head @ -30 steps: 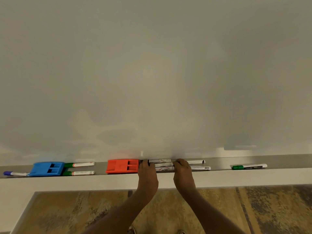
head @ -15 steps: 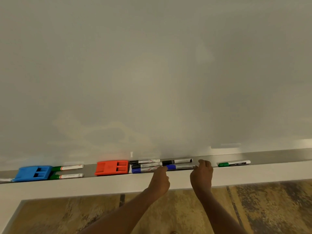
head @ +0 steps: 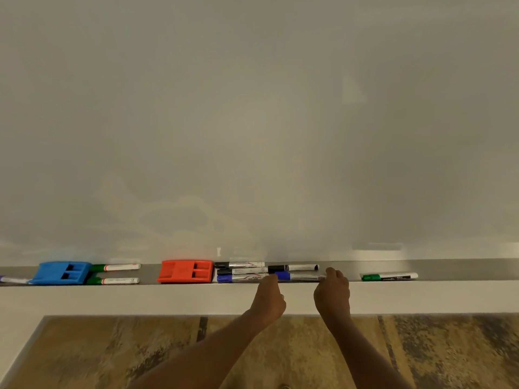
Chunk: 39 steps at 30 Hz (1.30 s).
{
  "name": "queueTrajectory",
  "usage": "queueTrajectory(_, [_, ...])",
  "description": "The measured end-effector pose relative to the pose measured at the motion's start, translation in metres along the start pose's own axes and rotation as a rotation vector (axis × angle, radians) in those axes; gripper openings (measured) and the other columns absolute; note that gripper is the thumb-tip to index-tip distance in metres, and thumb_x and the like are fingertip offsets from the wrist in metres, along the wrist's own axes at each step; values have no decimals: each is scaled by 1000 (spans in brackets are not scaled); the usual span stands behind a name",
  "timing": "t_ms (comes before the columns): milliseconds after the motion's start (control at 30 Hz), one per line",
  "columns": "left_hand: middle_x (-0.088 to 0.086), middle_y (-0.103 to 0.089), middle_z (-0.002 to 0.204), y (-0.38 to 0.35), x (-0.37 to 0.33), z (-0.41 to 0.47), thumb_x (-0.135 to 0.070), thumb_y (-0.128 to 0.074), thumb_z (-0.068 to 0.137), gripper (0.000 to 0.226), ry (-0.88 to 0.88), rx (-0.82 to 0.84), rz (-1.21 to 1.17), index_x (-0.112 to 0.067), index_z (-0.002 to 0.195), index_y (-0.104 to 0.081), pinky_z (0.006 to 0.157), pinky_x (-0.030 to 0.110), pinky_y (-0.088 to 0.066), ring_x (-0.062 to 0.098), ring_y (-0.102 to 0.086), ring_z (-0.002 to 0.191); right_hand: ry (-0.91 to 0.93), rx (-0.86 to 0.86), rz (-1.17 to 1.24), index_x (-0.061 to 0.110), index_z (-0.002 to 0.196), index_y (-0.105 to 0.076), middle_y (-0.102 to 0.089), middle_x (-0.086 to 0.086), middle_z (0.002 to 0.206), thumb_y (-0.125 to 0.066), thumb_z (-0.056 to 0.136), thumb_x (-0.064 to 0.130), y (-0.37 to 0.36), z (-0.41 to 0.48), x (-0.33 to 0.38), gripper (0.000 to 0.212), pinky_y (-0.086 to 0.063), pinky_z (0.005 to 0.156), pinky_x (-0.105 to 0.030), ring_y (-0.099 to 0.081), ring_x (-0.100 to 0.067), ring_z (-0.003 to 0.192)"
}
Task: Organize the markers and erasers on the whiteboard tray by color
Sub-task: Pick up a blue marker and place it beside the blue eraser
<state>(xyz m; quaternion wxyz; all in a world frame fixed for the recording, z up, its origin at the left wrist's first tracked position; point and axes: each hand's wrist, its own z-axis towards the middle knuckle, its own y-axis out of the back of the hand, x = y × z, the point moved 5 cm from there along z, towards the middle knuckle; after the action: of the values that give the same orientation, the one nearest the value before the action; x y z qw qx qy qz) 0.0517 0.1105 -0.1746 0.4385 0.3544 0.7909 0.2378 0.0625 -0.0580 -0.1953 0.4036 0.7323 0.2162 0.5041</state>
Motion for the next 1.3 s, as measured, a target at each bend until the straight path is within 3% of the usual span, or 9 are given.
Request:
queueTrajectory(567, [6,-47,136,0,-8,-1,-4,-60,87,52,-15,-16,-28,-13,134,-39,94,19,-37,17,-49,121,73,5,-61,6,114,-60,-65,-11,111,-61,87,5,2,2,-2,27,-53,86,-38,-60,-25,99])
queueTrajectory(800, [7,-44,140,1,-11,-3,-6,-60,88,56,-13,2,-8,-11,138,-36,107,27,-38,19,-46,127,54,3,-26,5,115,-59,-65,-12,111,-61,87,6,2,1,-2,27,-53,88,-39,-59,-26,99])
queueTrajectory(1067, [7,-44,141,2,-12,-6,-5,-60,88,58,2,5,-24,-12,139,-33,107,28,-38,20,-46,127,47,-6,0,5,112,-60,-65,-13,110,-60,89,5,5,-2,0,24,-53,87,-39,-59,-26,99])
queueTrajectory(1200, [10,-52,131,4,-13,-8,-1,-61,86,61,5,15,-61,-13,139,-33,104,31,-45,23,-54,118,38,-40,55,4,110,-62,-67,-14,105,-57,90,4,10,-4,2,21,-53,85,-40,-60,-27,94])
queueTrajectory(1300, [8,-46,139,7,-14,-9,-1,-60,86,63,-1,-7,-112,-13,141,-32,106,30,-42,23,-49,125,28,-75,115,2,109,-63,-66,-14,101,-54,92,4,13,-9,6,19,-53,81,-37,-61,-26,88])
